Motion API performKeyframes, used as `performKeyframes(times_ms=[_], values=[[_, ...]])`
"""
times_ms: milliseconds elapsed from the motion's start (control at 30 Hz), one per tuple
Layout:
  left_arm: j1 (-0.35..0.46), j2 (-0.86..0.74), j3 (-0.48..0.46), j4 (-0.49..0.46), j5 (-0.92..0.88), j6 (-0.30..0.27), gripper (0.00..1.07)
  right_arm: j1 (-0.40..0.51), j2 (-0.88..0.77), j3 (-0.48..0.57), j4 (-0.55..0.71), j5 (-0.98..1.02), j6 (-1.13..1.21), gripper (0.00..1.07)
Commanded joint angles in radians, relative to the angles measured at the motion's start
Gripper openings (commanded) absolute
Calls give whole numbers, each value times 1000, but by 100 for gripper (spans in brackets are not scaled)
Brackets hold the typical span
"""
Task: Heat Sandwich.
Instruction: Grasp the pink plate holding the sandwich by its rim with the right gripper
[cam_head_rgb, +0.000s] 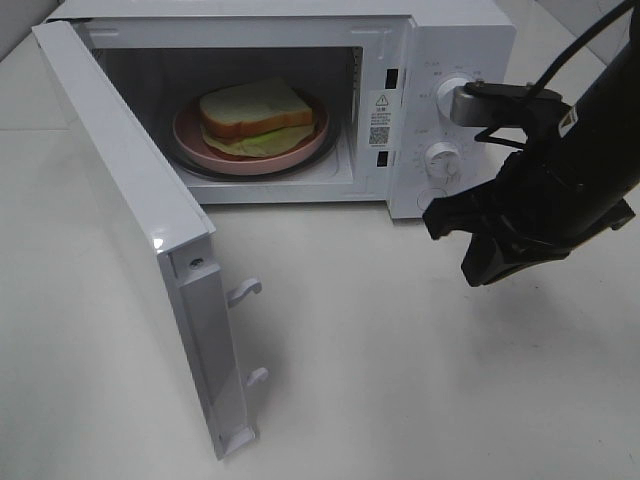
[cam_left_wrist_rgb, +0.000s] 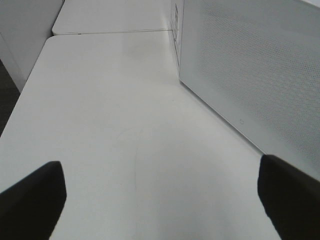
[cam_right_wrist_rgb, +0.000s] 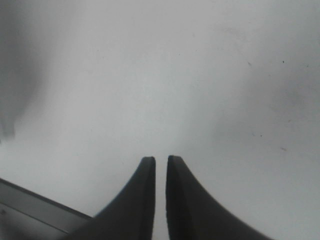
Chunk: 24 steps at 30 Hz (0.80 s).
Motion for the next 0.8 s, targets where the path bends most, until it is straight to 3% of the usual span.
performKeyframes(times_ms=[33, 433, 533, 600, 633, 700, 733, 767, 800], values=[[2, -26, 3, -3, -3, 2, 98, 1, -13, -8, -14, 46, -246, 14], [2, -26, 3, -3, -3, 2, 98, 1, -13, -8, -31, 67, -975, 18], [2, -26, 3, -3, -3, 2, 98, 2, -13, -8, -31, 66, -1040, 21], [2, -26, 3, -3, -3, 2, 98, 2, -13, -8, -42, 56, -1058, 31], [2, -26, 3, -3, -3, 2, 98, 2, -13, -8, -42, 56, -1058, 31], [2, -26, 3, -3, -3, 2, 98, 3, -13, -8, -83, 46, -1058, 43], [2, -26, 3, -3, -3, 2, 98, 3, -13, -8, -99, 42, -1058, 56], [2, -26, 3, -3, -3, 2, 98, 3, -13, -8, -99, 42, -1058, 56], [2, -26, 3, -3, -3, 2, 98, 3, -13, -8, -109, 40, -1058, 63]])
